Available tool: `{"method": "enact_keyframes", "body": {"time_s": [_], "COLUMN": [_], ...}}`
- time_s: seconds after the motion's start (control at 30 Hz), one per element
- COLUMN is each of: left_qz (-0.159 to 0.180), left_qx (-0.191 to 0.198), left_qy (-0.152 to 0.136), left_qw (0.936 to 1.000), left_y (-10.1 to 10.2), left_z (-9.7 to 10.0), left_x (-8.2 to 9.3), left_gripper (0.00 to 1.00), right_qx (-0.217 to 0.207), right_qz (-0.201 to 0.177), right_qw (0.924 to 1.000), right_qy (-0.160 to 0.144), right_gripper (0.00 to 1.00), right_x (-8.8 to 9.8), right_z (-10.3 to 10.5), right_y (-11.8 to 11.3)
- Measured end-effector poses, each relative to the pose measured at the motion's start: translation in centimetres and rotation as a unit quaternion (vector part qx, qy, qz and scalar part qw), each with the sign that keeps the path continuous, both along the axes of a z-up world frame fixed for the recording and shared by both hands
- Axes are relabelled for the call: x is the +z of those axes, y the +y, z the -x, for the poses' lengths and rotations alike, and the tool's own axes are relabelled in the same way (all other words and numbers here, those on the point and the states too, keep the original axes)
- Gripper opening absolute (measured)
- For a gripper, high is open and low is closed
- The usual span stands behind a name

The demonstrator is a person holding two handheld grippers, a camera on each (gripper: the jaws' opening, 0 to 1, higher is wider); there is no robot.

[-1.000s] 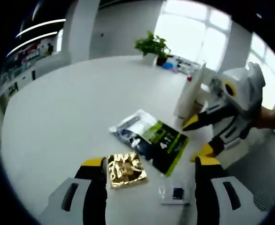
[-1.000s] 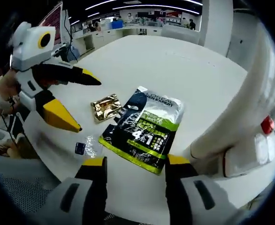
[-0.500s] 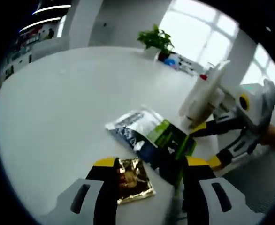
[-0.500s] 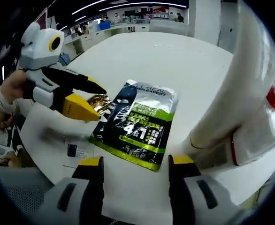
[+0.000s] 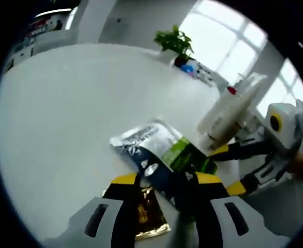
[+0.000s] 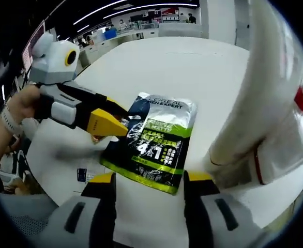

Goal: Arrange the skincare products in the storage area until every visible bottle or jar stands upright without overlapping.

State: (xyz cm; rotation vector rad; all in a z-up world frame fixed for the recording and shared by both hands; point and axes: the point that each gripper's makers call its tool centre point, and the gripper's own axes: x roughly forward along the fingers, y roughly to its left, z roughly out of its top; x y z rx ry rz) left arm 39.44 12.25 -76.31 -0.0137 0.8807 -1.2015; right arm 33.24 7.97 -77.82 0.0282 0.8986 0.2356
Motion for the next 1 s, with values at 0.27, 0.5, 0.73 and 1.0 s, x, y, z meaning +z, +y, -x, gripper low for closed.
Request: {"method": "enact_keyframes", "body": {"time_s": [0.27, 0.5, 0.73, 1.0], "left_qz": [0.019, 0.03, 0.033, 0.059], "left_qx": [-0.006, 0.001, -0.005, -0.006], "left_qy": [0.037, 0.075, 0.094, 0.111], "left_qw": [0.9991, 0.9967, 0.995, 0.992], "left_y": [-0.5, -0.4, -0.3, -0.2], "left_z": [1.0, 1.6, 1.6, 1.9], "left_x": [0.1, -0.1, -0.6, 0.1], "left_gripper": [0.25, 0.06, 0.04, 0.0], "right_qx": [-0.005, -0.003, 0.005, 0.007], "right_qz": [-0.009, -0.011, -0.006, -0.012], "right_qw": [0.9999, 0.9999, 1.0, 0.9999], "right_qy": [-0.001, -0.001, -0.003, -0.001], "right_gripper": [0.52, 0.52, 0.53, 0.52], "right_x": [0.1, 0.1, 0.0, 0.1], "right_z": [-0.2, -0.3, -0.3, -0.3], "right_y": [0.2, 0.1, 0.1, 0.0]}}
